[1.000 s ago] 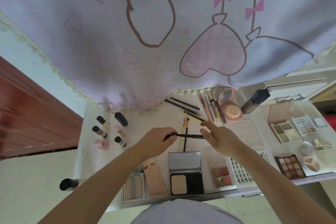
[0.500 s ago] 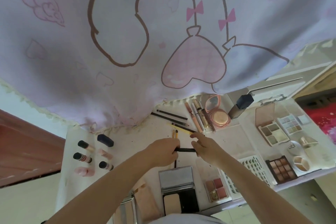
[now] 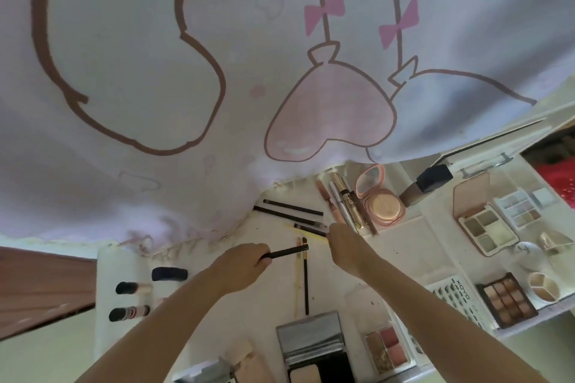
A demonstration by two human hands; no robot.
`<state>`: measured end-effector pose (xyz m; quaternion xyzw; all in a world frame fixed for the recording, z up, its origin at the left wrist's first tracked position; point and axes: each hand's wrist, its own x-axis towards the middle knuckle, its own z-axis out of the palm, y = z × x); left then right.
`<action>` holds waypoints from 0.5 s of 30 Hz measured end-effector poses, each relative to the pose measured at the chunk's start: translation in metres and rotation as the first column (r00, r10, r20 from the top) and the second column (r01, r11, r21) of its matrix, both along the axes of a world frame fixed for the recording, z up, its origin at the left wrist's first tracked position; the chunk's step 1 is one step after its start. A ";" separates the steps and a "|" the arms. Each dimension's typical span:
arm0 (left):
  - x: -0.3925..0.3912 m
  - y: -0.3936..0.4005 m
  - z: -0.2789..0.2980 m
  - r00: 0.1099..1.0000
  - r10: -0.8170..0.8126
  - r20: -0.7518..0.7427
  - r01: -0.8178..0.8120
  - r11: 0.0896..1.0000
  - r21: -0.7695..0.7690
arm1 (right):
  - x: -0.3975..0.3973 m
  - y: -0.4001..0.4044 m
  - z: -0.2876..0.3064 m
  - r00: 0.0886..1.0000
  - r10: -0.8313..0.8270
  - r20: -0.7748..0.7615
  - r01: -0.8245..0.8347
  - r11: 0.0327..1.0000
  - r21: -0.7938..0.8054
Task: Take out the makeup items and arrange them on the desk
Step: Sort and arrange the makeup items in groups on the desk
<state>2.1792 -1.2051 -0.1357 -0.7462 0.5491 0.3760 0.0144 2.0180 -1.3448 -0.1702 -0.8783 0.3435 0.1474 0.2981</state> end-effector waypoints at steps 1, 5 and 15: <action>0.005 0.002 -0.002 1.000 0.023 -0.003 -0.023 1.000 0.001 | 0.005 -0.003 -0.002 1.000 -0.002 0.014 0.002 1.000 -0.002; 0.022 0.010 -0.007 0.995 0.094 -0.010 -0.094 0.996 0.009 | 0.029 -0.008 -0.014 0.988 0.064 0.140 -0.051 0.994 -0.098; 0.041 0.015 -0.009 0.982 0.187 0.029 -0.184 0.981 -0.064 | 0.039 0.052 -0.031 0.984 0.065 0.167 -0.072 0.997 0.040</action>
